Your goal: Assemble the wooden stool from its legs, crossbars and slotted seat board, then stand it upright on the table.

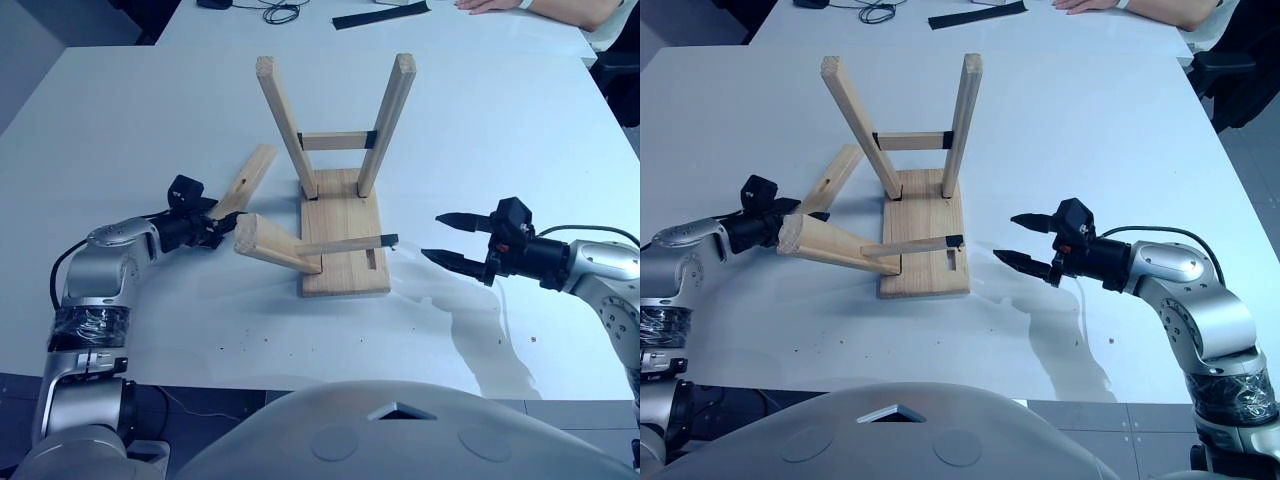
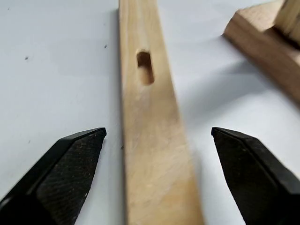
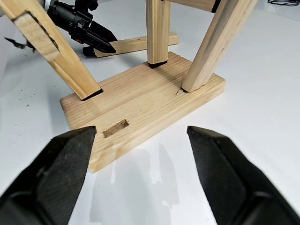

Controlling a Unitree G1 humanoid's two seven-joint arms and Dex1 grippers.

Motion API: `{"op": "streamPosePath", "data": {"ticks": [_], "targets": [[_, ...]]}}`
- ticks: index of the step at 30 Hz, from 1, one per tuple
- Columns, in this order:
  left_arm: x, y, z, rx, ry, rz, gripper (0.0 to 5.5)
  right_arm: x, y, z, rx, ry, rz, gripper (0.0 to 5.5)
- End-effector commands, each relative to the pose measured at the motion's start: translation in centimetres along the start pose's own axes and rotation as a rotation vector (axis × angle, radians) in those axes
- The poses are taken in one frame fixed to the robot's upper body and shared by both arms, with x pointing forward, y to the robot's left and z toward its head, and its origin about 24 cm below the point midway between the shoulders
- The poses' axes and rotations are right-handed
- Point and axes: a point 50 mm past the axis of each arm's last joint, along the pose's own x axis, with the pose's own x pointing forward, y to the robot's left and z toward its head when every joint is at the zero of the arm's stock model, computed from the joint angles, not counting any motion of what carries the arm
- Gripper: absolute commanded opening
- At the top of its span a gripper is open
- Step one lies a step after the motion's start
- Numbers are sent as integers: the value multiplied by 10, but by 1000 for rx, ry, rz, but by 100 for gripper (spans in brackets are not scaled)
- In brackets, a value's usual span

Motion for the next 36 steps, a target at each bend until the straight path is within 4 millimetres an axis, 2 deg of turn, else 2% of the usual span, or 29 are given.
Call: {"op": "streamPosePath", "data": {"ticks": [1,5,16,21,25,27,29,33,36], "targets": [[15,-8,-19,28,109,-16,418,2,0,-3,-11,10,-9,358],[17,-14,-25,-2,138,-87,377,3,0,-3,-13,3,-10,358],[18,10,-18,-102,124,51,209,3,-3,-4,-14,-7,-40,358],[16,11,-8,-101,69,35,200,1,-8,-2,-20,-10,-54,358],[9,13,14,-97,-55,30,200,-3,-16,2,-26,-16,-74,358],[-1,19,34,-92,-171,60,200,-7,-21,4,-22,-26,-89,358],[-18,26,58,-62,-338,112,200,-11,-31,7,-22,-34,-130,358],[-80,11,78,-42,-560,-66,200,-23,-51,14,-21,-51,-199,358],[-122,4,101,4,-707,-226,200,-38,-62,26,10,-131,-235,358]]}}
